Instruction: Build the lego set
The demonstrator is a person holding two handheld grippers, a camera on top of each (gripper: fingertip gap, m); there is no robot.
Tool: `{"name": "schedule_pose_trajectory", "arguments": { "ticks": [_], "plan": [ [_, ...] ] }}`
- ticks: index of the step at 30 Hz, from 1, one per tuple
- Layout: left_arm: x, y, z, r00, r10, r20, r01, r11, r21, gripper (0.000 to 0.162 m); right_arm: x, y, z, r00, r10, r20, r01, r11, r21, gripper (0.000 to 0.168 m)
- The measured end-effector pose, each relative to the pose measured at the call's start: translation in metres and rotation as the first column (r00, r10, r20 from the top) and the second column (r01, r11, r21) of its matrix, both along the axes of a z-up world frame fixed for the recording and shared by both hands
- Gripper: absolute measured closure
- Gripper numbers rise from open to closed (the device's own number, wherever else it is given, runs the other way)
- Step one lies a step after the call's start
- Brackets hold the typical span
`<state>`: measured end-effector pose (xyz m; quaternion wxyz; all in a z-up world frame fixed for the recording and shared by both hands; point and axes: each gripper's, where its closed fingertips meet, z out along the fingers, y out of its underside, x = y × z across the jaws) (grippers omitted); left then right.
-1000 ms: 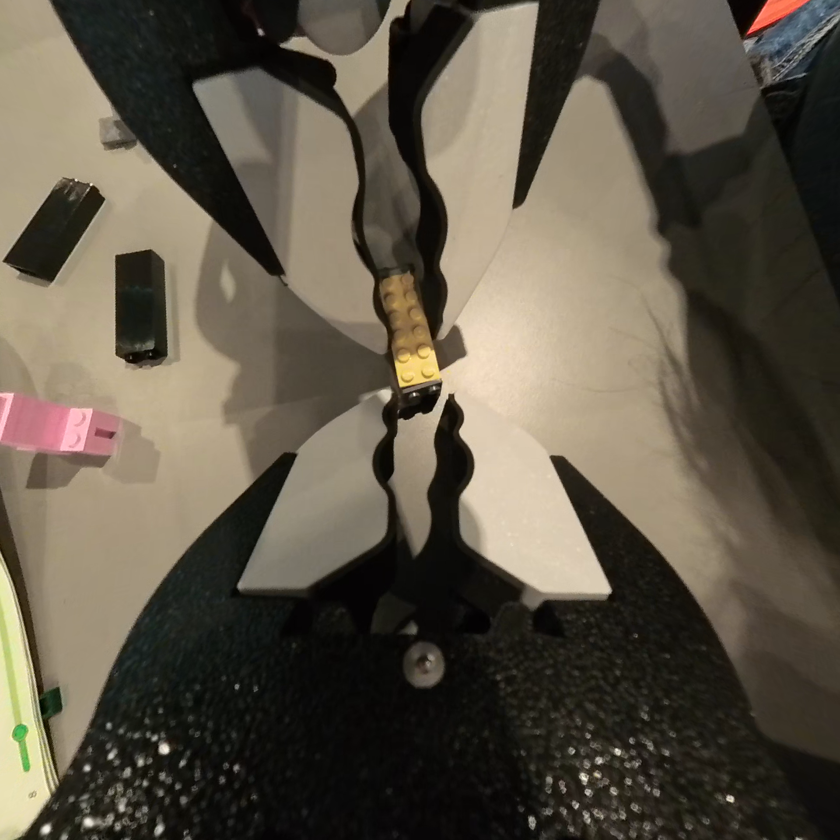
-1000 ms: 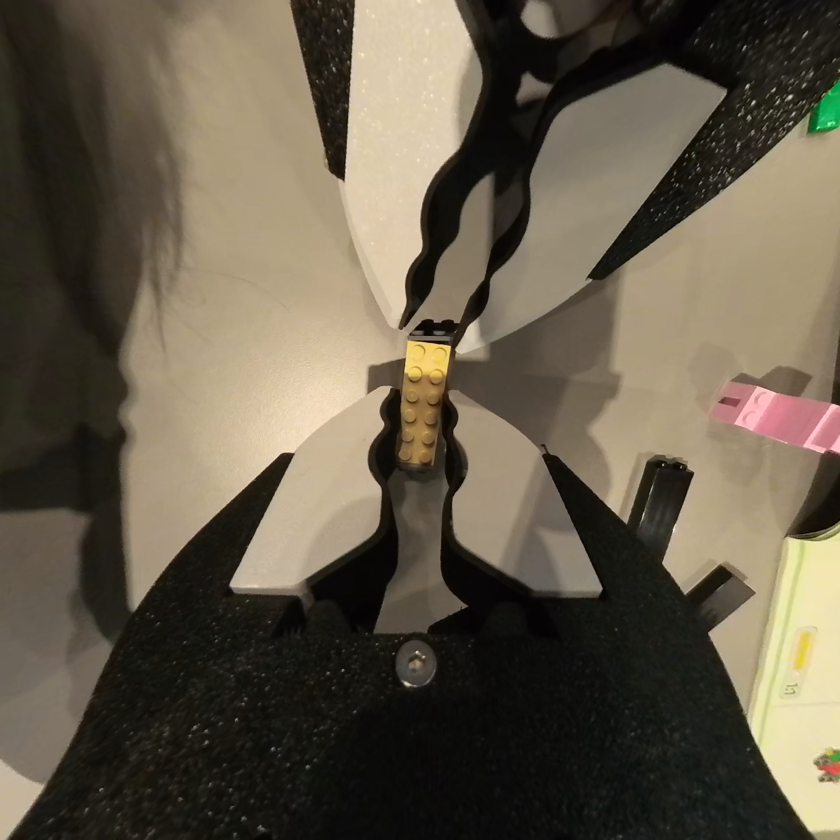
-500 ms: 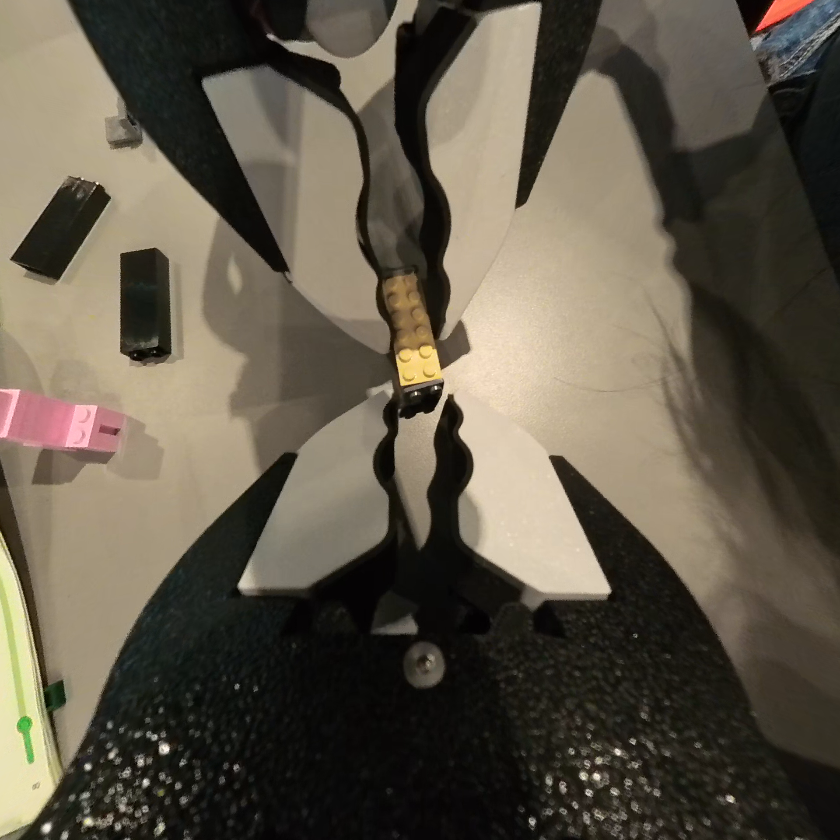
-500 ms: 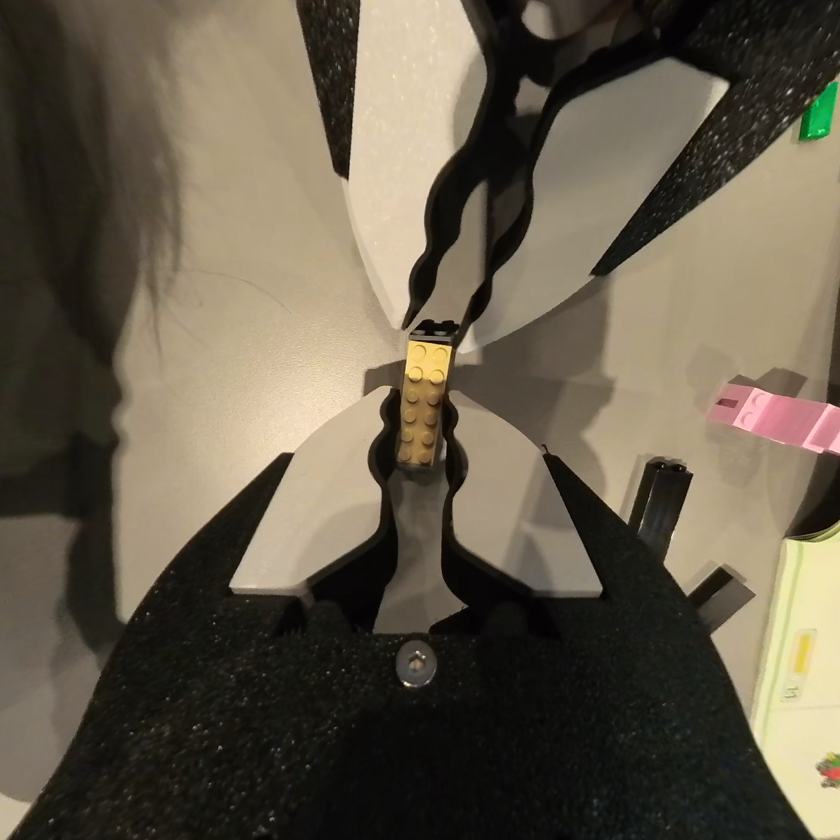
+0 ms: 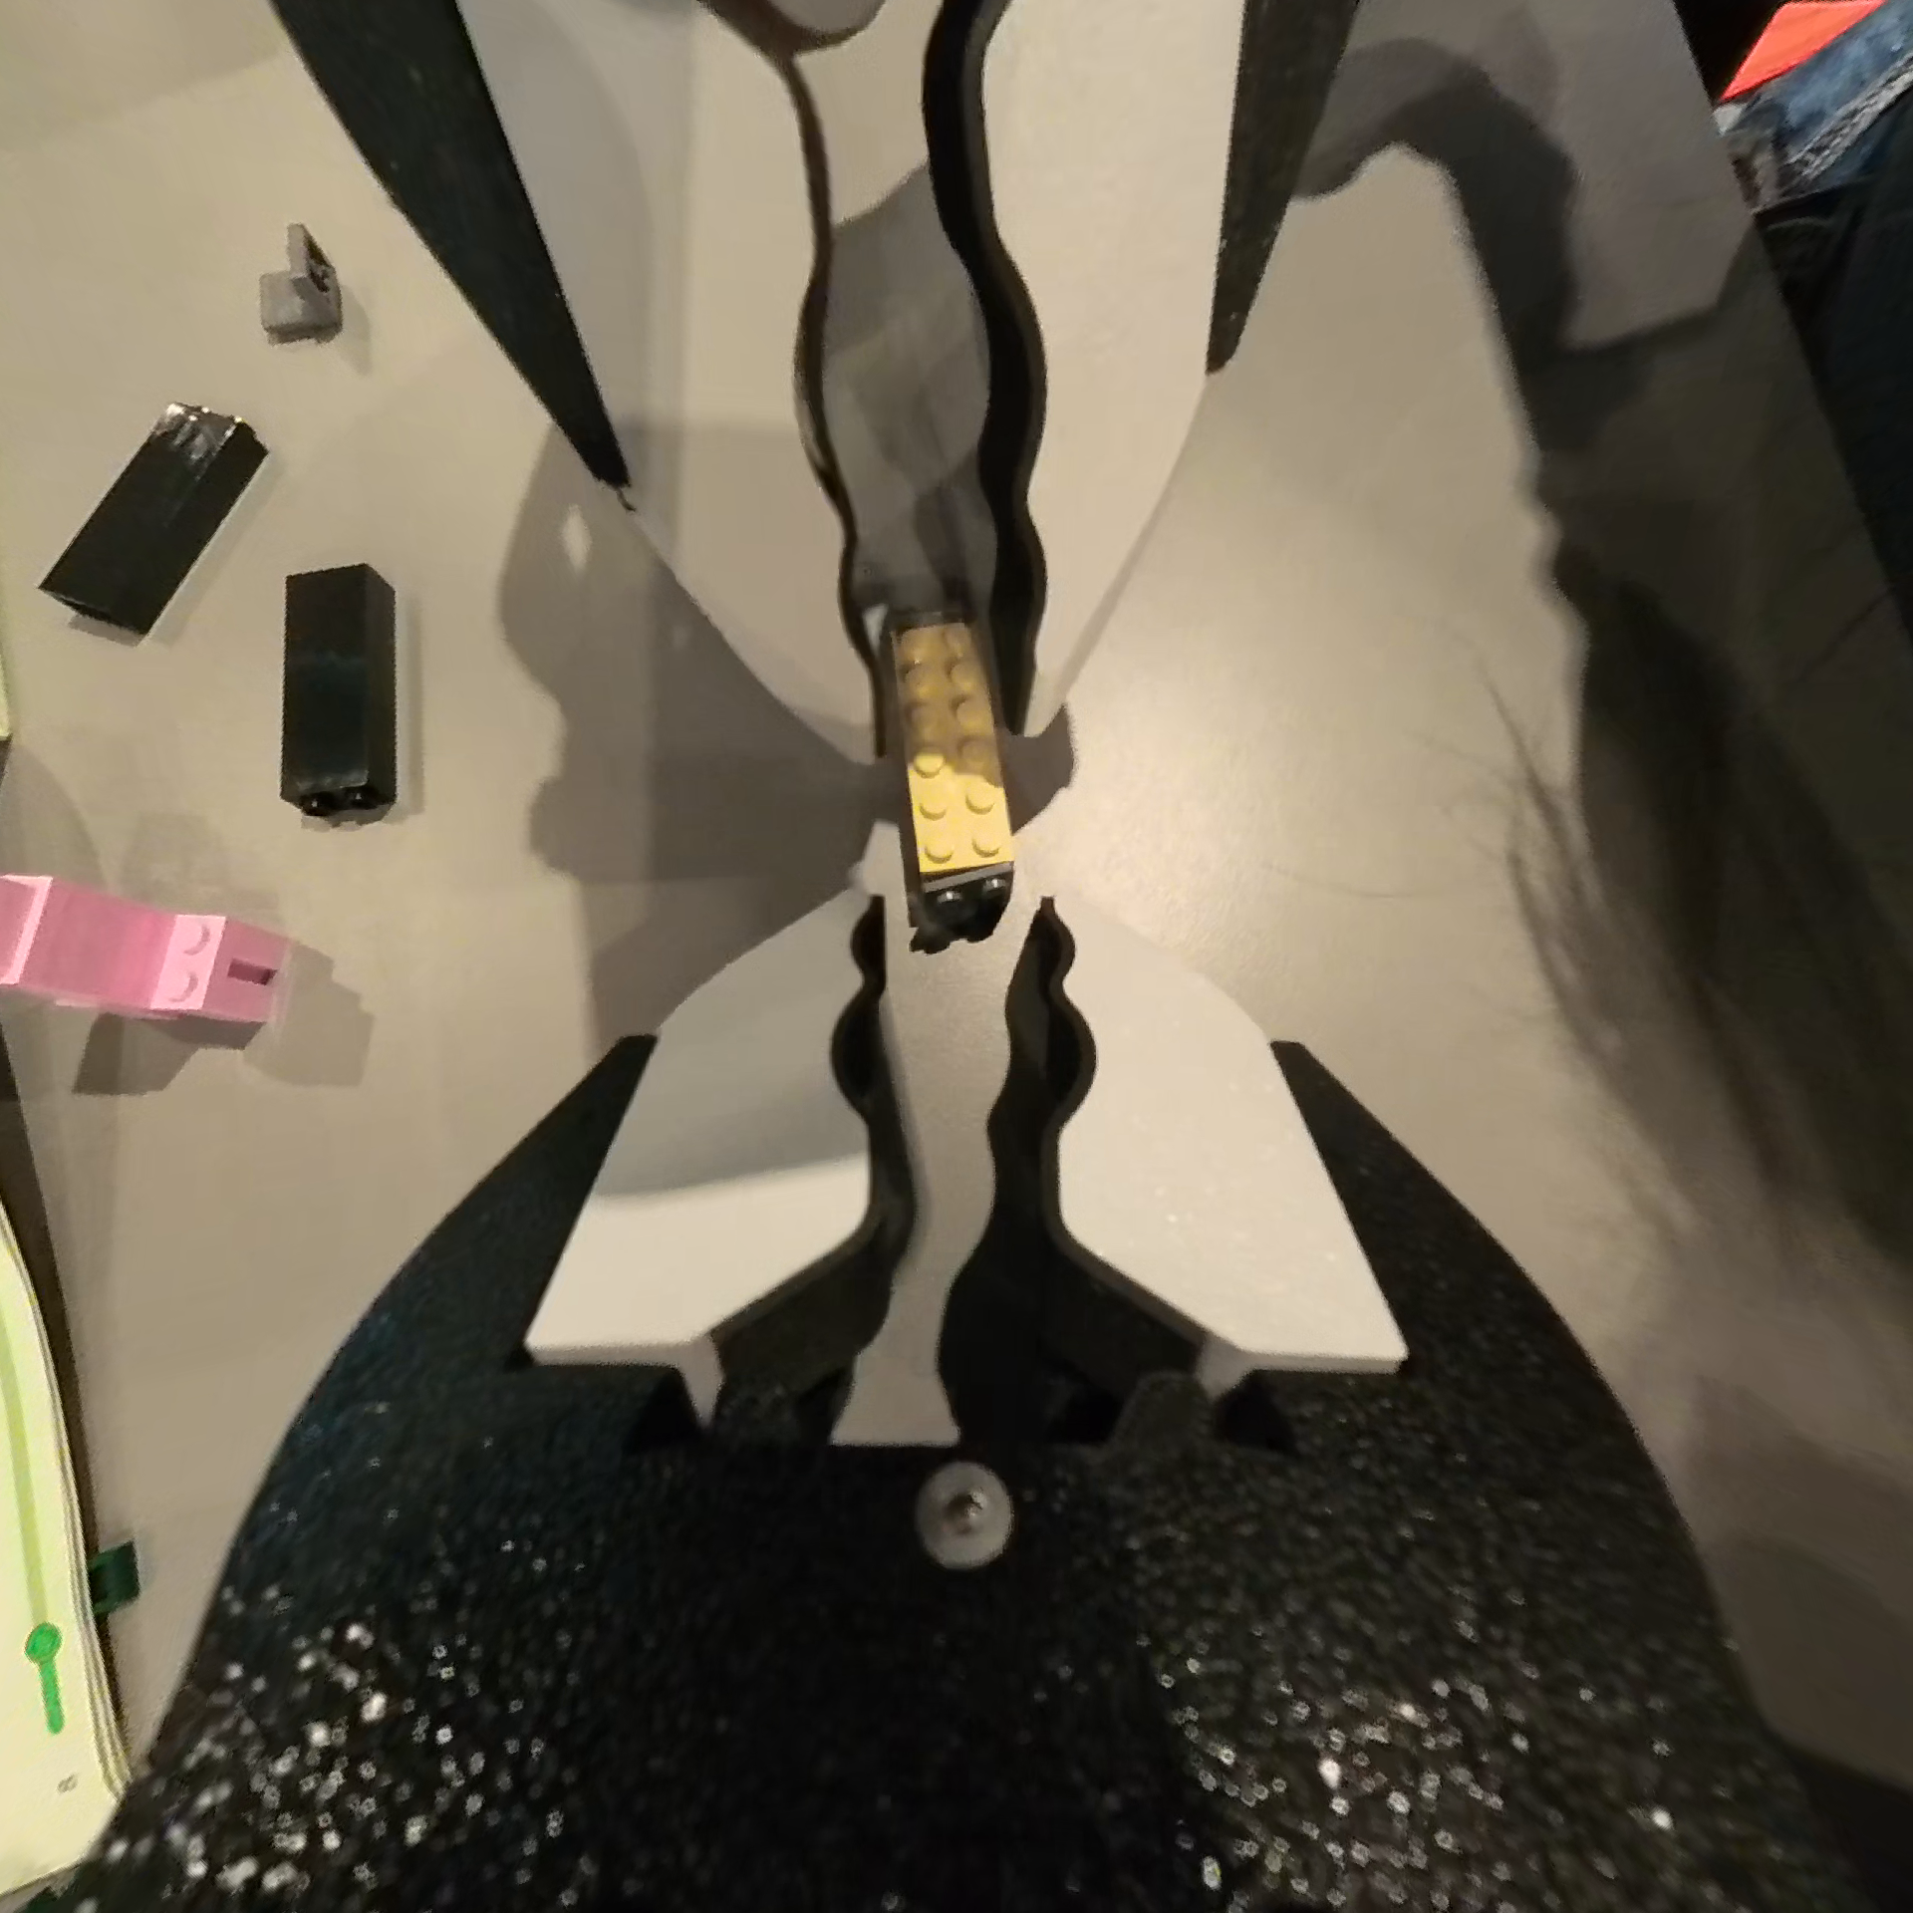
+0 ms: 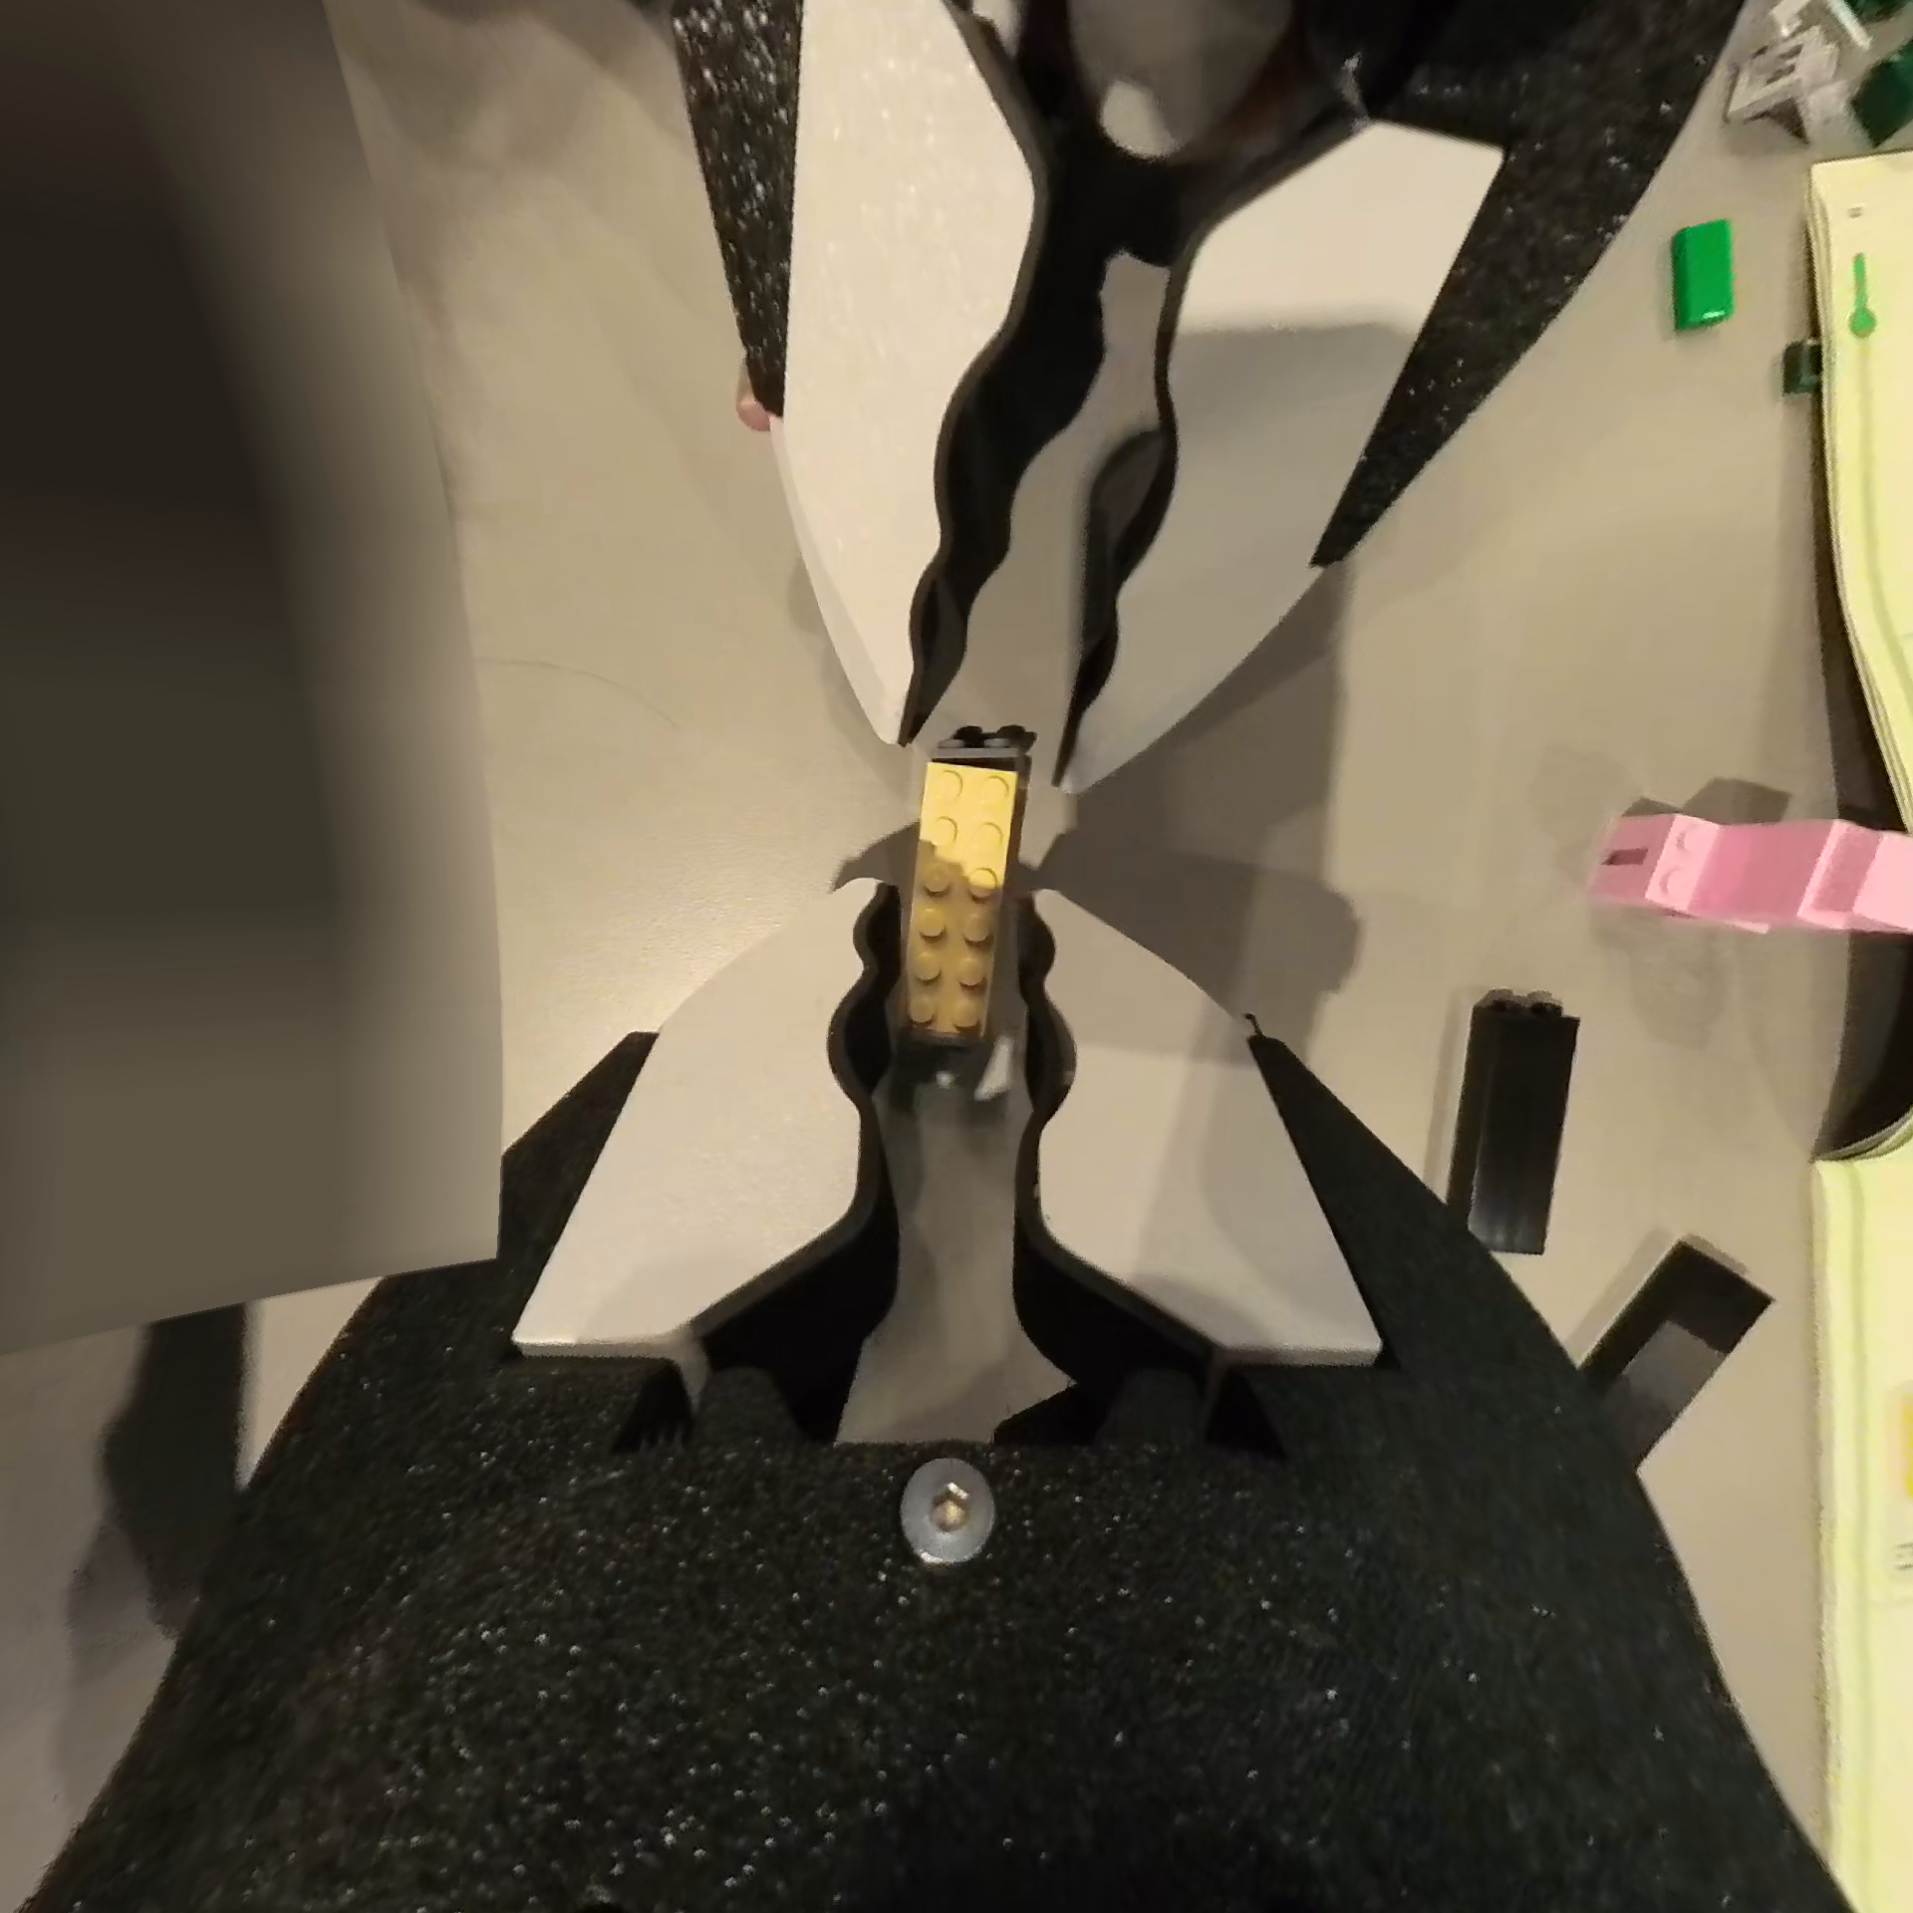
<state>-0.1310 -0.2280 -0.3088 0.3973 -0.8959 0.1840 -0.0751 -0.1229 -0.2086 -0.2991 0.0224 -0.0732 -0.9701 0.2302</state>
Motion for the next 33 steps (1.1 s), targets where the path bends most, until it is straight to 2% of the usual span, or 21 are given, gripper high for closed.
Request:
{"name": "schedule_pose_trajectory", "arguments": {
  "ticks": [4,8,15,22,33],
  "plan": [
    [0.0014,0.0006,0.0,1.0,-0.004,-0.001,0.004,1.0,0.001,0.136,0.0006,0.0001,-0.0049,1.0,-0.008,-0.001,0.008,1.0,0.005,0.145],
    [0.0028,0.0013,0.0001,1.0,-0.006,0.0,0.006,1.0,0.001,0.139,-0.0004,-0.0012,-0.0065,1.0,-0.006,-0.012,0.006,1.0,0.006,0.152],
    [-0.0013,-0.002,0.0002,1.0,0.005,-0.002,-0.005,1.0,-0.007,0.139,-0.0026,-0.0018,-0.0067,0.999,0.019,-0.03,-0.019,1.0,0.015,0.152],
    [-0.0014,-0.0073,0.0001,1.0,-0.023,-0.011,0.023,1.0,-0.011,0.149,-0.0025,-0.002,-0.0069,0.999,0.027,-0.02,-0.026,1.0,0.013,0.152],
    [0.0001,-0.0065,0.0002,1.0,-0.026,-0.003,0.026,1.0,-0.001,0.15,-0.0023,-0.0032,-0.0071,1.0,0.029,-0.005,-0.029,1.0,-0.001,0.152]
  ]
}}
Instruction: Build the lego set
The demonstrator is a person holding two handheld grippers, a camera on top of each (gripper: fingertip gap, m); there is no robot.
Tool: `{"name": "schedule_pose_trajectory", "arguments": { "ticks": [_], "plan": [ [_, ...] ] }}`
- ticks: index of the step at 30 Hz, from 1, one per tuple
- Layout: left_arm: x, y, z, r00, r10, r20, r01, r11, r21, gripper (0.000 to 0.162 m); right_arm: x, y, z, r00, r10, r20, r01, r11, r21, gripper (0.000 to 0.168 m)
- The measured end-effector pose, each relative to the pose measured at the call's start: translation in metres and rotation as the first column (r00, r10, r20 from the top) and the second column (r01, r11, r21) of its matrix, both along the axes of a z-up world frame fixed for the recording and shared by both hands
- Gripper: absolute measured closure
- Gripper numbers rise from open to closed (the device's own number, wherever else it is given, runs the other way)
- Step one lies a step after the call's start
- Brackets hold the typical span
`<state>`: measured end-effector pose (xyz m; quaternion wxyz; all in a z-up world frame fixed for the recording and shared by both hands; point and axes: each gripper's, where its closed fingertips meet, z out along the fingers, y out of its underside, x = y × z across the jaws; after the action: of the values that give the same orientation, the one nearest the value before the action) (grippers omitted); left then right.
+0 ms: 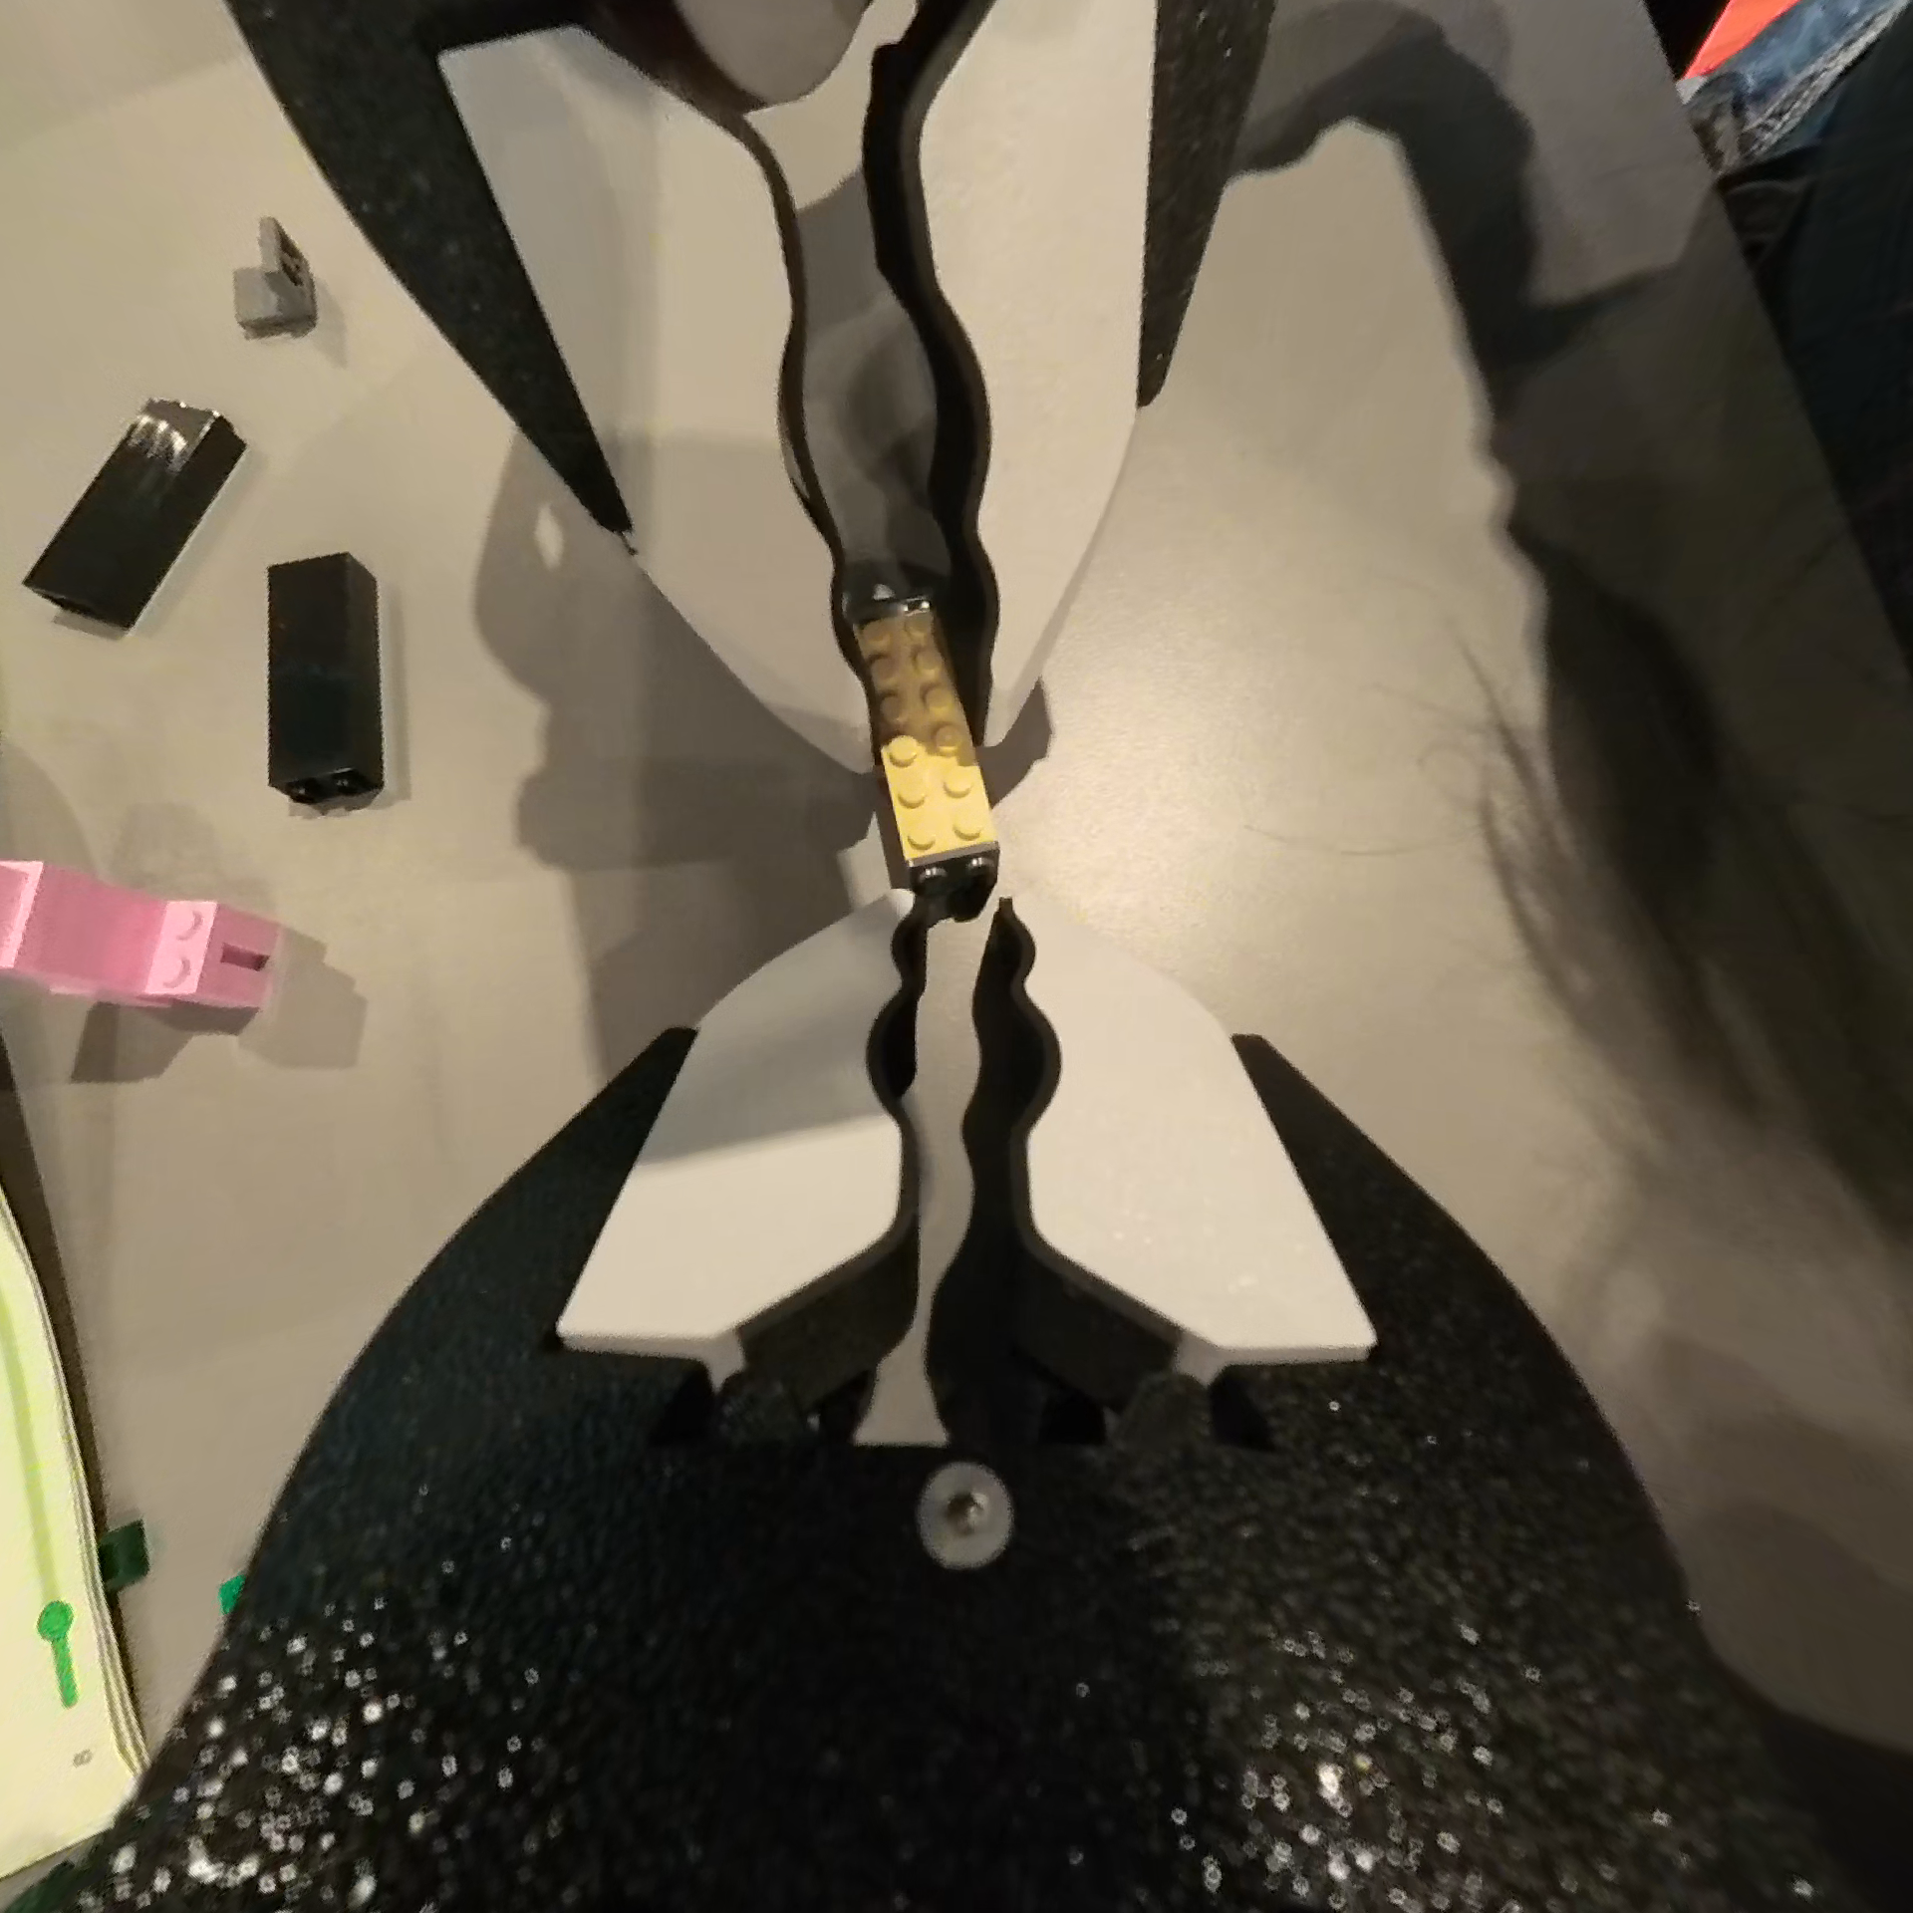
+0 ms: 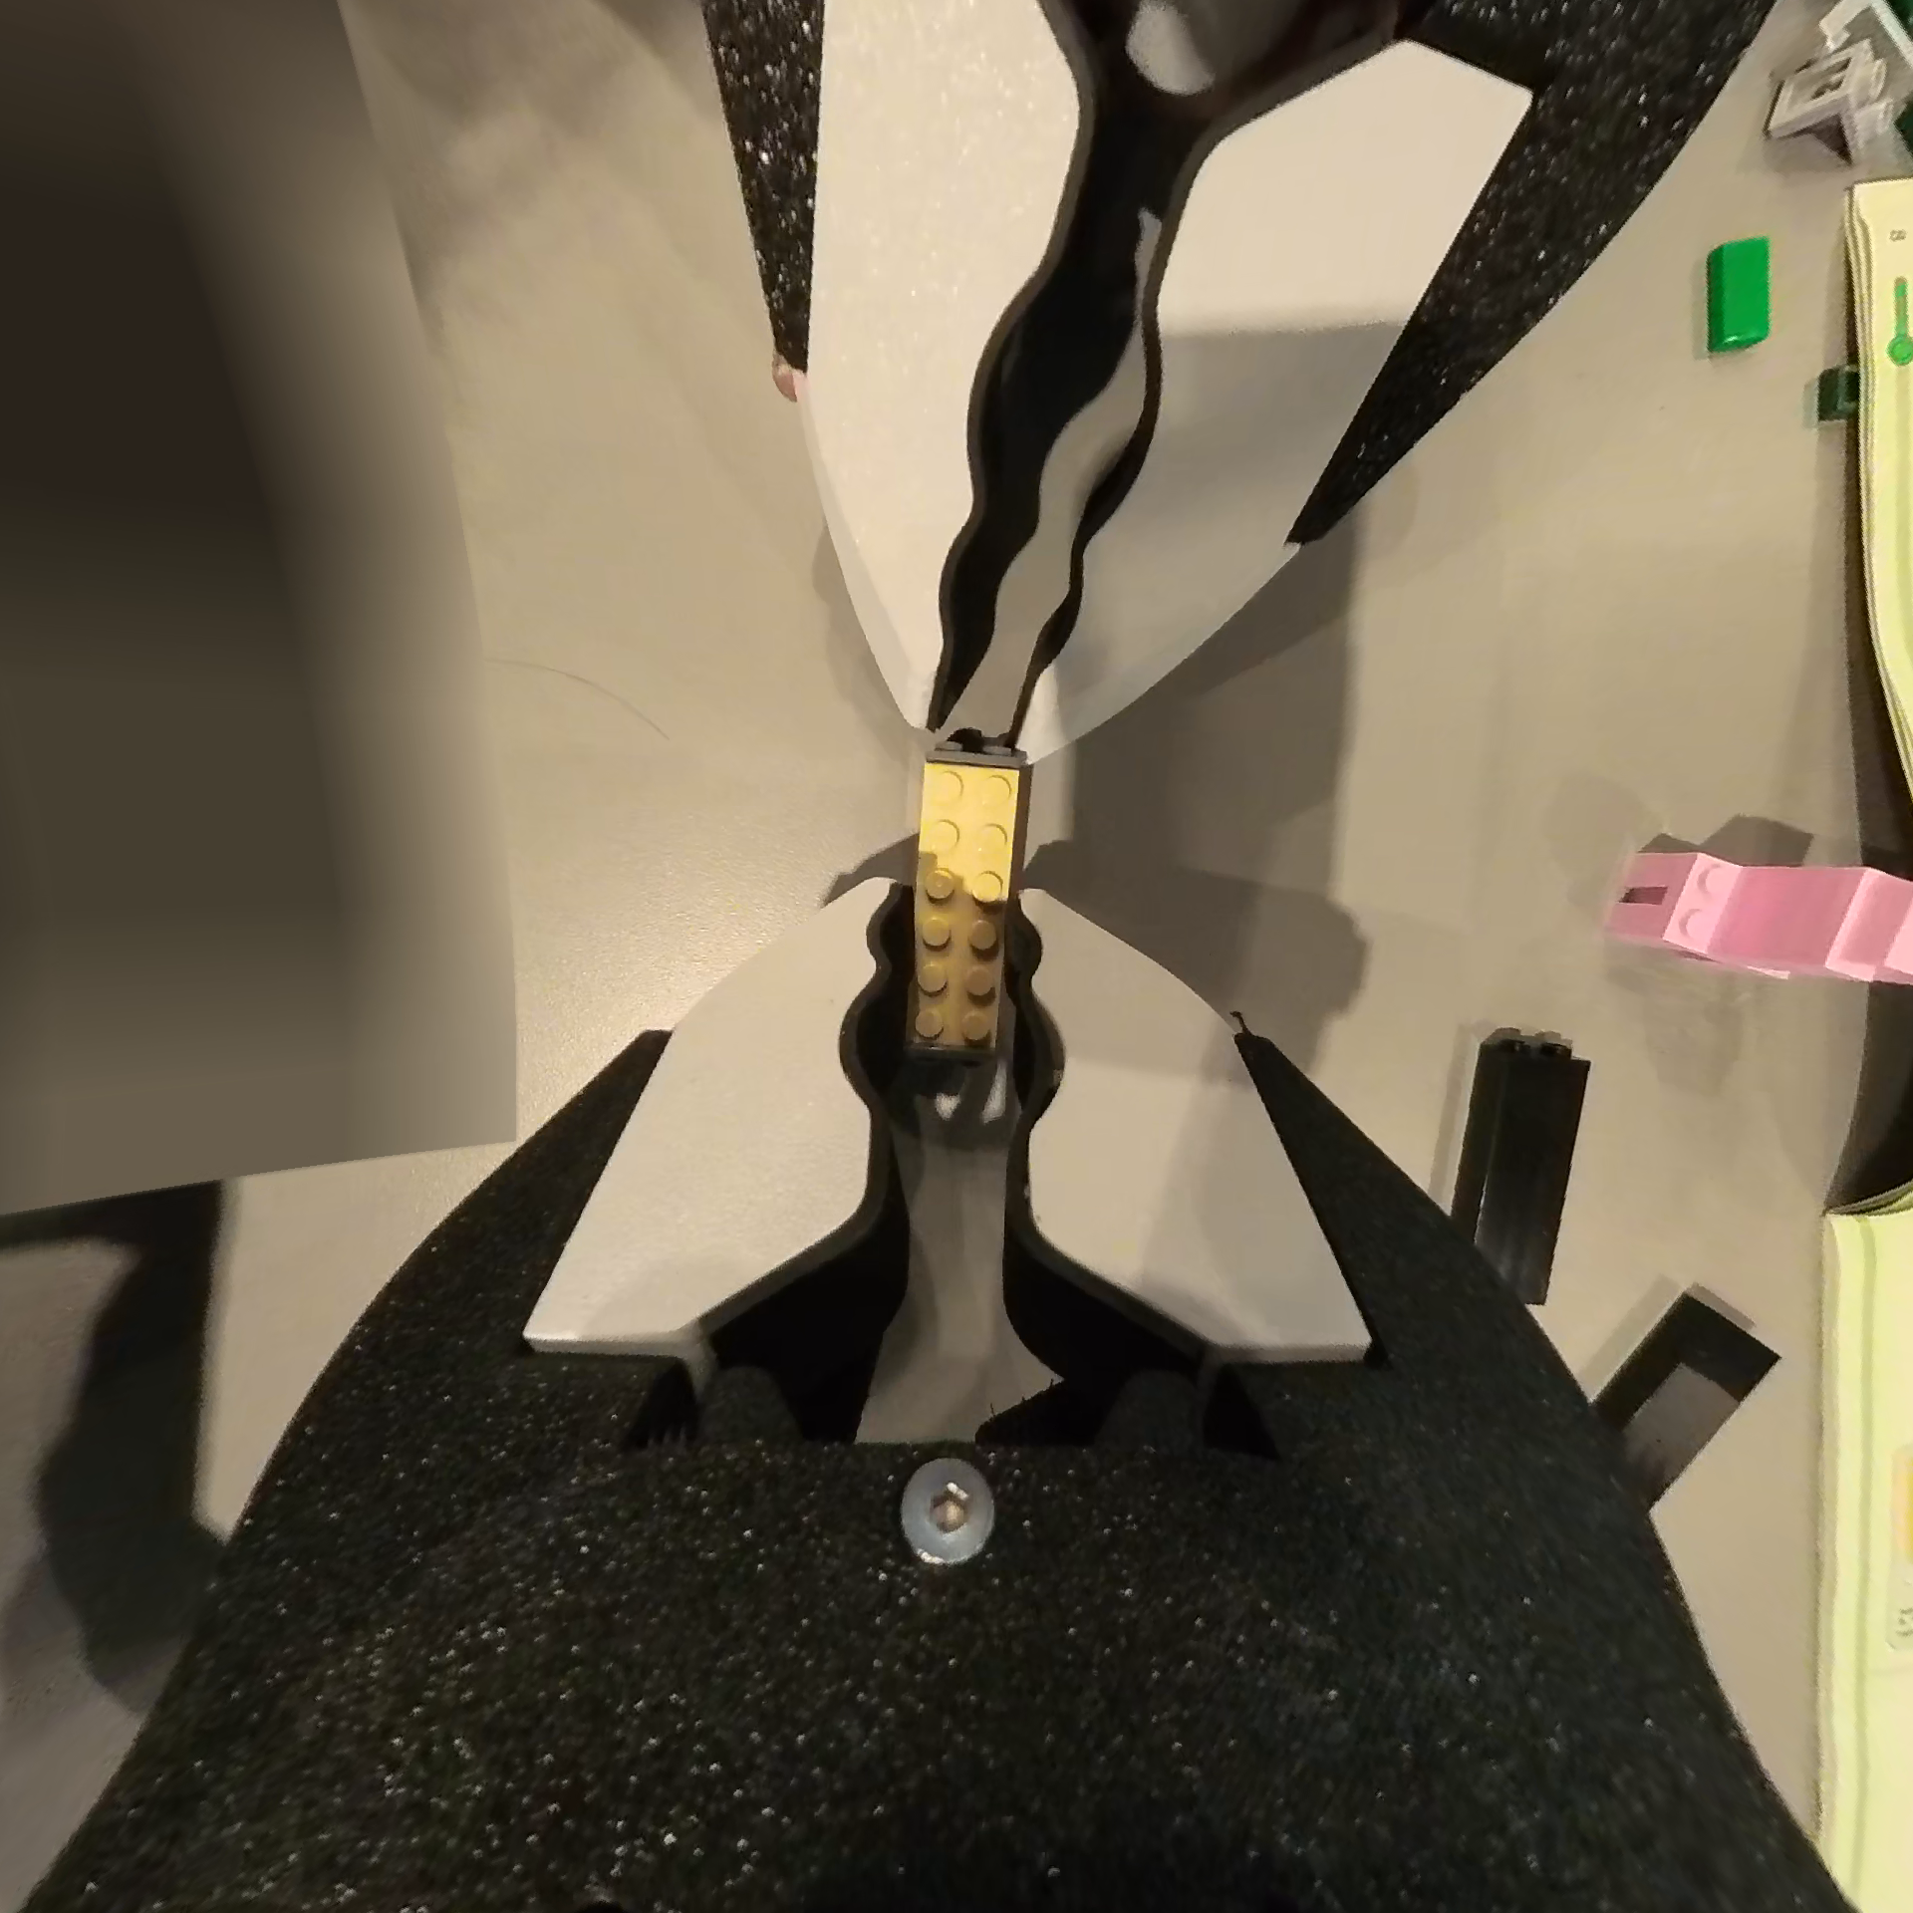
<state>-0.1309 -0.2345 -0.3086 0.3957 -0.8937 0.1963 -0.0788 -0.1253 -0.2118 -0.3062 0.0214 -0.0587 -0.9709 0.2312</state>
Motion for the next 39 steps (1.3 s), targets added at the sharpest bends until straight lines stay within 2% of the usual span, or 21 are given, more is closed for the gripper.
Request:
{"name": "schedule_pose_trajectory", "arguments": {
  "ticks": [8,25,30,39],
  "plan": [
    [0.004,0.007,0.0,1.0,0.011,0.005,-0.011,1.0,0.024,0.142,-0.001,-0.001,0.0,1.0,-0.002,0.003,0.002,1.0,-0.008,0.152],
    [0.003,0.008,-0.001,0.999,0.024,0.023,-0.024,1.0,0.02,0.146,0.0,-0.002,0.0,1.0,-0.022,0.018,0.022,1.0,-0.022,0.152],
    [0.003,0.01,0.0,1.0,0.014,-0.017,-0.013,0.999,0.04,0.147,0.0,0.0,0.0,1.0,-0.019,0.014,0.018,0.999,0.046,0.152],
    [0.003,0.014,0.005,0.994,0.0,-0.107,0.009,0.996,0.089,0.147,0.0,0.004,0.003,1.0,-0.022,-0.017,0.023,0.997,0.073,0.152]
  ]
}}
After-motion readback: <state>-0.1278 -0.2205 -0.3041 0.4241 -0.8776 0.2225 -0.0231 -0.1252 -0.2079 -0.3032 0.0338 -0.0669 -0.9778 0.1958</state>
